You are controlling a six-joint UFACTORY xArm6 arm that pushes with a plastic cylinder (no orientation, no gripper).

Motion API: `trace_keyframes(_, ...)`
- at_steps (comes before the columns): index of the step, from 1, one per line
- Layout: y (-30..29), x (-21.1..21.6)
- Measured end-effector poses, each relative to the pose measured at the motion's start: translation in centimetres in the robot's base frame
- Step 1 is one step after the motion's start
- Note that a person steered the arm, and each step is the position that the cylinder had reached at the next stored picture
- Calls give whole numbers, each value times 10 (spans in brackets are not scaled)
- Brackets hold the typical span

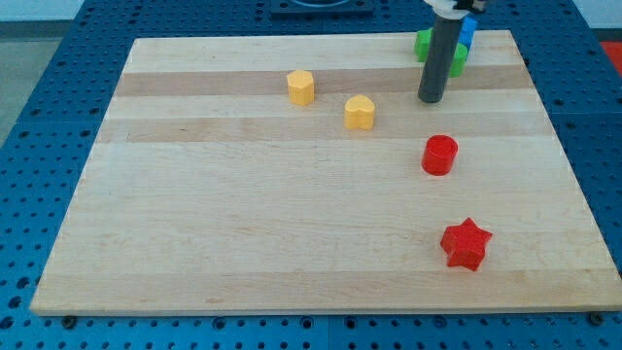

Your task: Place your arm to the top right of the red star

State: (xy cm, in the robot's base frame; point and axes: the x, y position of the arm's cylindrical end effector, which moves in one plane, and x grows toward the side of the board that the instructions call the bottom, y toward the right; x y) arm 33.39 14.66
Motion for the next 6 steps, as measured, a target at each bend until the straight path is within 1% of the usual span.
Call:
trace_keyframes(1,0,0)
trace_keyframes(2,14,0)
trace_keyframes(3,47,19)
trace_keyframes(5,115,91)
trace_keyframes(6,121,133)
